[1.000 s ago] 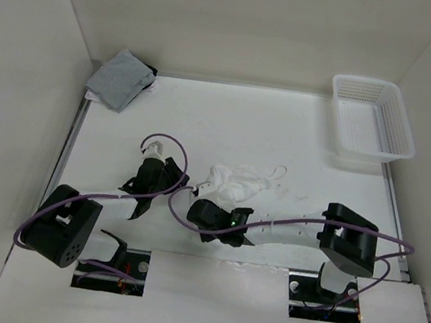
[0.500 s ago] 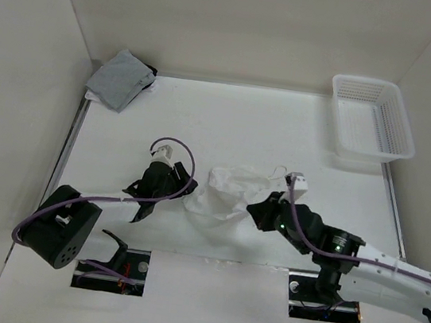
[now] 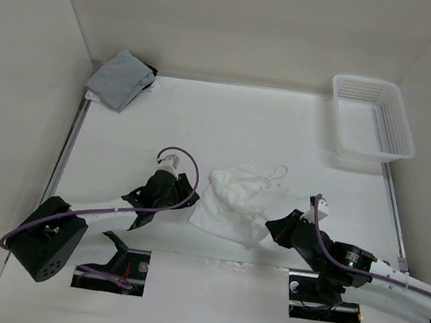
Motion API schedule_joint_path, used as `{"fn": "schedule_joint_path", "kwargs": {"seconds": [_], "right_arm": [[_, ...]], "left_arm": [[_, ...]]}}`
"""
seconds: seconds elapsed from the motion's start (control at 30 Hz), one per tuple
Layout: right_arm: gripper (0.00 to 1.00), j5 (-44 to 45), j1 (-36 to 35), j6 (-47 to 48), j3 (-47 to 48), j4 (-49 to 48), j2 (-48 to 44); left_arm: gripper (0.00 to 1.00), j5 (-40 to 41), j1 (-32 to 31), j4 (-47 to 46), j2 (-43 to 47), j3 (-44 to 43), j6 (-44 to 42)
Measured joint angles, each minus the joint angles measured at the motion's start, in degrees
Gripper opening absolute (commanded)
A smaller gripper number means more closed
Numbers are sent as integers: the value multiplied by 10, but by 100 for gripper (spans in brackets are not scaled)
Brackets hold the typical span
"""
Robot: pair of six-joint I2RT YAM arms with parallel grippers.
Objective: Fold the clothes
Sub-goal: Flatten the tank top out
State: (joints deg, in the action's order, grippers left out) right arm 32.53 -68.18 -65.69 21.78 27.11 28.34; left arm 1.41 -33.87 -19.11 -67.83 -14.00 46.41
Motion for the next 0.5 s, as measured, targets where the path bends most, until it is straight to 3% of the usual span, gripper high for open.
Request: {"fn": "schedule_joint_path", "kwargs": {"seconds": [0.1, 0.2, 0.33, 0.5], "right_arm": [[2, 21, -1, 0, 10, 17, 15], [2, 27, 15, 11, 19, 17, 22], [2, 23, 30, 23, 19, 13, 17], [3, 22, 30, 30, 19, 9, 4]], "left_arm": [[38, 2, -30, 14, 6, 0, -3], [42, 19, -73, 84, 53, 0, 11], [37, 78, -112, 188, 109, -8, 44], [32, 121, -161, 272, 97, -45, 62]]}}
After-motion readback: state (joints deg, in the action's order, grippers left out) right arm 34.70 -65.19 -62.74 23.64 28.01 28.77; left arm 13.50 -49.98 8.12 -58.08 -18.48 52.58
